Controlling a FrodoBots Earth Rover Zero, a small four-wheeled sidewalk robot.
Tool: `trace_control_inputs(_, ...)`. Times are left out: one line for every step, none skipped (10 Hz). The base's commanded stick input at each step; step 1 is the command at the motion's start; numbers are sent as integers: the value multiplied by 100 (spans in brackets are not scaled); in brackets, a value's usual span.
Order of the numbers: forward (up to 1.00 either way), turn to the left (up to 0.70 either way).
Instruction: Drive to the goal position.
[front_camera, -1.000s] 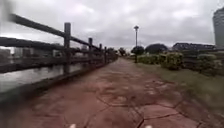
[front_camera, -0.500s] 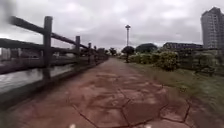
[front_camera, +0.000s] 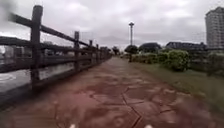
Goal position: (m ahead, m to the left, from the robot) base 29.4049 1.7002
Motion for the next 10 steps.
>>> trace_control_inputs(85,1)
trace_control_inputs(85,1)
trace_control_inputs(85,1)
trace_control_inputs(85,1)
trace_control_inputs(85,1)
trace_control_inputs(85,1)
trace_control_inputs(85,1)
trace_control_inputs(85,-12)
trace_control_inputs(85,-24)
trace_control_inputs(85,-33)
